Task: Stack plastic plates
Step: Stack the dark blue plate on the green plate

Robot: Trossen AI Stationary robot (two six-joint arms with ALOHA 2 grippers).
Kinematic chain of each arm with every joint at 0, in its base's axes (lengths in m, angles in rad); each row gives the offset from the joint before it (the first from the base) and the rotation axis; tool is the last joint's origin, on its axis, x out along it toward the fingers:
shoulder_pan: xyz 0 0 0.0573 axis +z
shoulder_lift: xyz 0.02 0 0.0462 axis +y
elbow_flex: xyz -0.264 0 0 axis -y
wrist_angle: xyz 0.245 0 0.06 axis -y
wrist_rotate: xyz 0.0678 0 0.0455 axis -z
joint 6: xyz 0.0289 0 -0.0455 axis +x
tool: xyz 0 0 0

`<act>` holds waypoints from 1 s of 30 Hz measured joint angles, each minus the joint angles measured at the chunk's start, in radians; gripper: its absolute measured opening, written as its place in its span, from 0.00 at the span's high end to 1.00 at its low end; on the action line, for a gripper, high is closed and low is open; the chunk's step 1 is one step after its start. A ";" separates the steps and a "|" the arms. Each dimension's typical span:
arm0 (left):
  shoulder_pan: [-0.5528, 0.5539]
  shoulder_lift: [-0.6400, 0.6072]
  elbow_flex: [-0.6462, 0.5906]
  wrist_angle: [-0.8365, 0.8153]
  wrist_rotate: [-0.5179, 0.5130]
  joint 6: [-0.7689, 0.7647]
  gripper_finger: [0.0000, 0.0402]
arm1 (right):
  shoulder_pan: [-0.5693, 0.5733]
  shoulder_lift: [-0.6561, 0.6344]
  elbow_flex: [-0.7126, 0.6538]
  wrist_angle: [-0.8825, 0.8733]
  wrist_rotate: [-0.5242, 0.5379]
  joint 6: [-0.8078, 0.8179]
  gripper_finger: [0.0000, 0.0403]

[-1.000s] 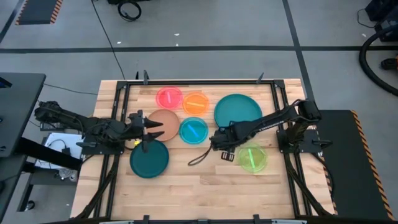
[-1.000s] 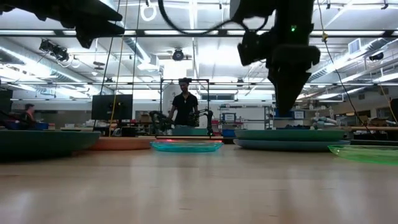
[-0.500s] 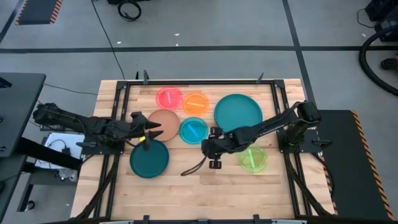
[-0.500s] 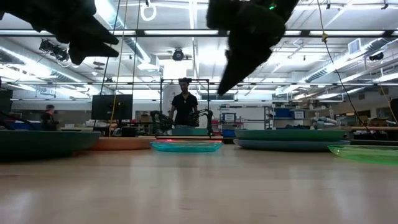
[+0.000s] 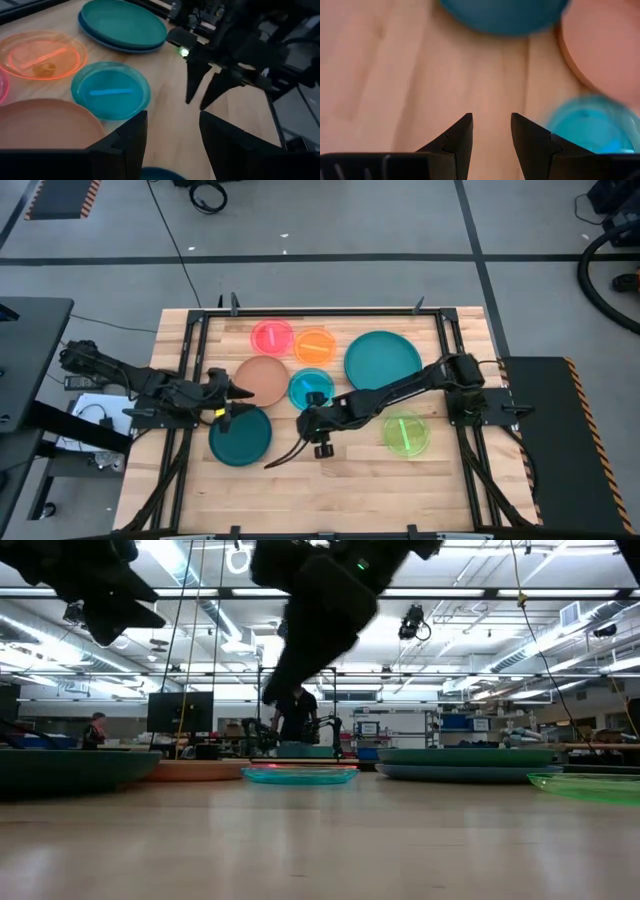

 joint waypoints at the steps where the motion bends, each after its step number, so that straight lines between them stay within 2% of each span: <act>1: -0.008 -0.003 0.000 -0.001 0.000 0.008 0.53 | 0.002 0.015 0.028 -0.003 -0.015 -0.009 0.64; 6: -0.051 -0.015 0.000 -0.025 0.000 0.064 0.53 | 0.014 0.119 0.183 -0.054 -0.065 -0.070 0.64; 18: -0.076 -0.014 0.000 -0.023 -0.003 0.081 0.53 | 0.034 0.349 0.522 -0.154 -0.069 -0.237 0.64; 26: -0.076 -0.014 0.000 -0.029 -0.003 0.073 0.53 | 0.024 0.359 0.539 -0.129 -0.071 -0.436 0.64; 30: -0.076 -0.013 0.000 -0.034 -0.004 0.073 0.53 | 0.011 0.358 0.491 -0.024 -0.107 -0.464 0.64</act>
